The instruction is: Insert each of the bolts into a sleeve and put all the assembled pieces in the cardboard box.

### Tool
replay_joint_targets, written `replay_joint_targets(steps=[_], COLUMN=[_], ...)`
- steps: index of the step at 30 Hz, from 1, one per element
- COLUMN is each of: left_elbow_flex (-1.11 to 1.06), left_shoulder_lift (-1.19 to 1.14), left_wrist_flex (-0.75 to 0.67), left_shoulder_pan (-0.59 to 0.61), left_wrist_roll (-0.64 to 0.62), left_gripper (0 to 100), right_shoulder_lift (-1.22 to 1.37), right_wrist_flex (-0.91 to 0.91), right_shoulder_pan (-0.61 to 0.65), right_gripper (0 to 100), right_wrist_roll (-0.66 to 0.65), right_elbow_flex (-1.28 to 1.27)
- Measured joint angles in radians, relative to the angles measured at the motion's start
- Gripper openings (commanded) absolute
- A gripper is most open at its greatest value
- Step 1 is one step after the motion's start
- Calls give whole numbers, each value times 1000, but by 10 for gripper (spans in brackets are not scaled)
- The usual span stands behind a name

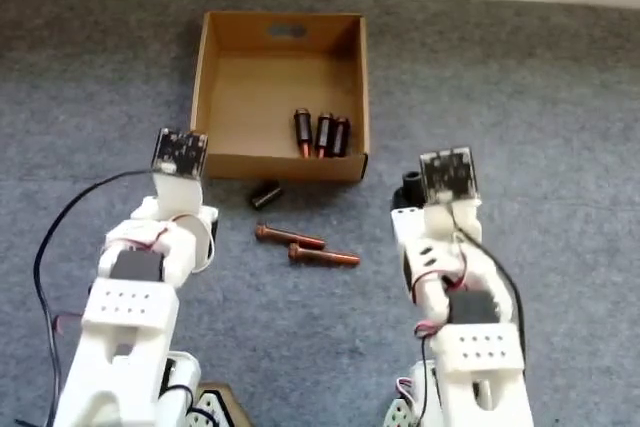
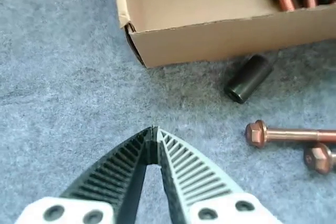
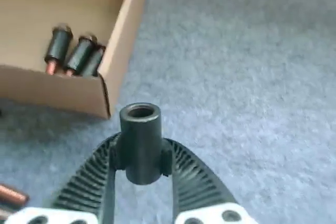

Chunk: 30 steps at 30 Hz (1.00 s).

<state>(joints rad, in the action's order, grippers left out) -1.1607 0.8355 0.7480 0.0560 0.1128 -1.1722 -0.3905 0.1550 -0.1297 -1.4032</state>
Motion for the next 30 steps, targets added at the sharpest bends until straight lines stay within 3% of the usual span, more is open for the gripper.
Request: replay_joint_targets(steps=[5, 9, 13, 19, 30], left_elbow_flex=[153, 221, 272, 379, 425], left_shoulder_lift=[-265, -338, -354, -388, -615], left_wrist_flex=[32, 69, 147, 287, 293], left_shoulder_pan=[0, -15, -126, -295, -356], left_wrist_roll=[8, 8, 12, 14, 0], left_gripper=[14, 14, 21, 173, 126], right_shoulder_lift=[-89, -153, -203, -278, -405], right_wrist_flex=[118, 146, 167, 170, 170], right_shoulder_pan=[2, 2, 2, 2, 2], right_gripper=[6, 6, 6, 6, 6], right_wrist_roll=[20, 21, 21, 21, 21], right_elbow_flex=[-130, -180, -222, -267, -272])
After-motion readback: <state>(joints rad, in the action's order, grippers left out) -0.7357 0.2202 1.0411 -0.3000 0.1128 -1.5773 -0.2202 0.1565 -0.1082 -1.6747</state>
